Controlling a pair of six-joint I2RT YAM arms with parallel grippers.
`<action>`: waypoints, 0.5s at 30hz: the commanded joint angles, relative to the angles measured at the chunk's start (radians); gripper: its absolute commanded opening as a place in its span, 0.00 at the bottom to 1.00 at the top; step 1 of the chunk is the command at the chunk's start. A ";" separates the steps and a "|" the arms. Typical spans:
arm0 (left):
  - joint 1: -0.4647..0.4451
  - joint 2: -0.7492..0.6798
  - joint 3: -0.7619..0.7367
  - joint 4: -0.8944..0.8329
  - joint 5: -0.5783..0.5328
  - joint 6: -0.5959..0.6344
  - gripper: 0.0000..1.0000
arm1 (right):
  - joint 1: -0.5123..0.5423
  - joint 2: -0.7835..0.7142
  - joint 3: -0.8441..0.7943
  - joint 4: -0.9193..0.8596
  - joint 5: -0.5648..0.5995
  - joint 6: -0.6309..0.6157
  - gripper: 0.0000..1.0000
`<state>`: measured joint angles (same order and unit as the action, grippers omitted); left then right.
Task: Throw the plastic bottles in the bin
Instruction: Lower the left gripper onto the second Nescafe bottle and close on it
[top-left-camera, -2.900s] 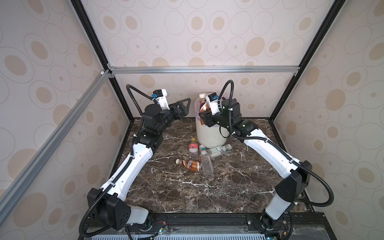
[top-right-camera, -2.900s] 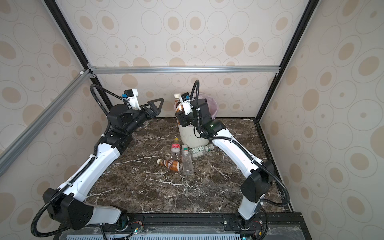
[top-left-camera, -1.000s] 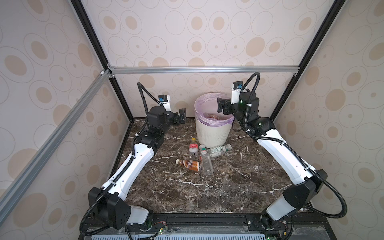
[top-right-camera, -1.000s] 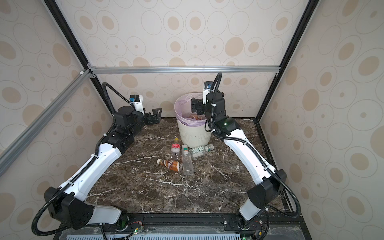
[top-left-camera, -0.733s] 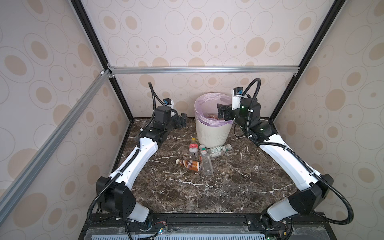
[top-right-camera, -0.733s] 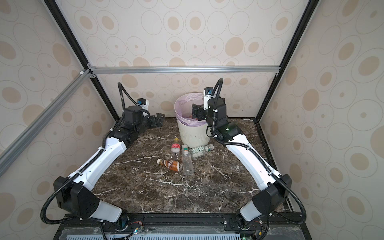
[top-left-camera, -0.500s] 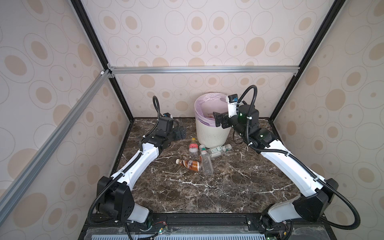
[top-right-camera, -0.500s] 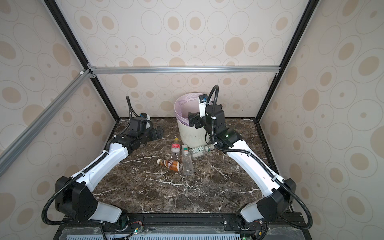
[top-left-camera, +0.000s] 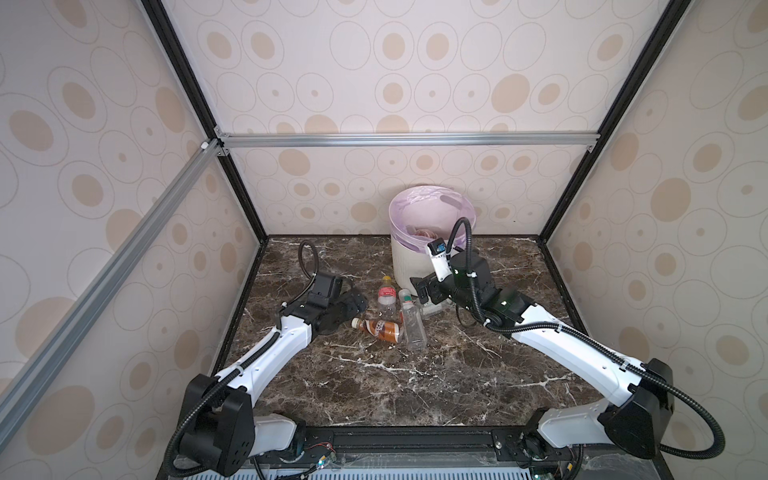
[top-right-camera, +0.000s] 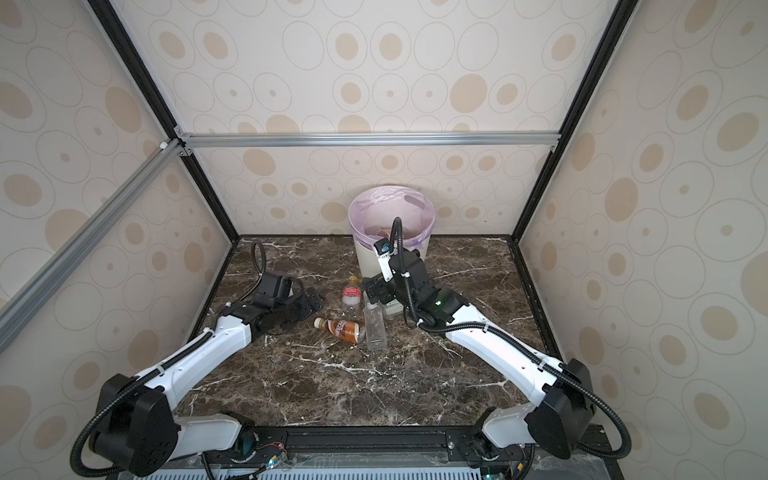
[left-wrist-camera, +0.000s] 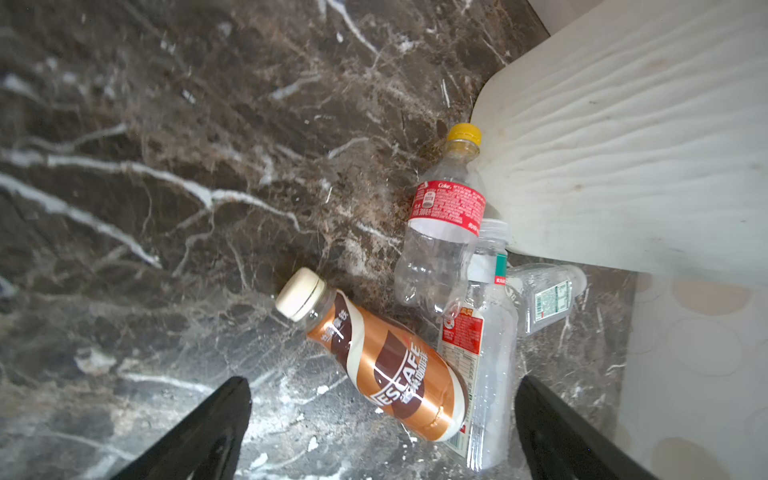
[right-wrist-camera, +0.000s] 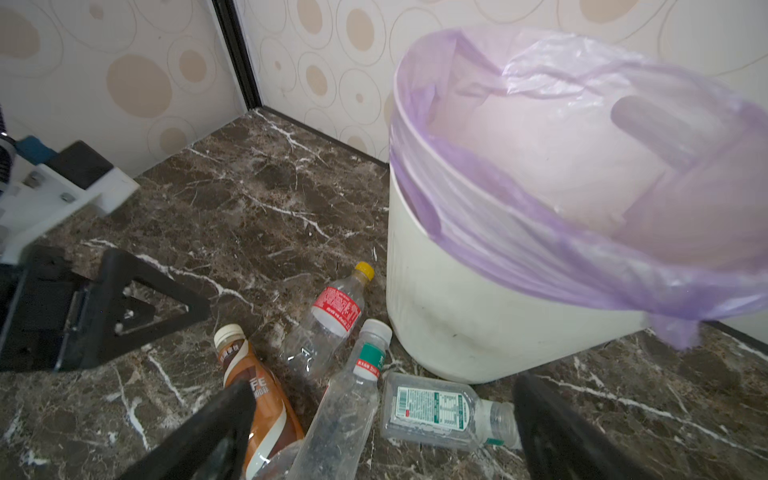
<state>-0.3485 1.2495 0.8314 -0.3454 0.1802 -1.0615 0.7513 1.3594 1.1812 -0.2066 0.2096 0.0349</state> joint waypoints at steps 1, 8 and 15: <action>0.004 -0.047 -0.087 0.113 0.059 -0.302 0.99 | 0.019 -0.038 -0.047 0.027 0.008 0.036 1.00; 0.005 0.011 -0.091 0.084 0.039 -0.455 0.99 | 0.038 -0.096 -0.141 0.058 -0.031 0.056 0.99; 0.002 0.120 -0.074 0.115 0.056 -0.518 0.99 | 0.041 -0.145 -0.203 0.058 -0.047 0.053 1.00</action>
<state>-0.3485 1.3449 0.7258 -0.2398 0.2306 -1.5032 0.7845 1.2396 0.9974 -0.1646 0.1795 0.0845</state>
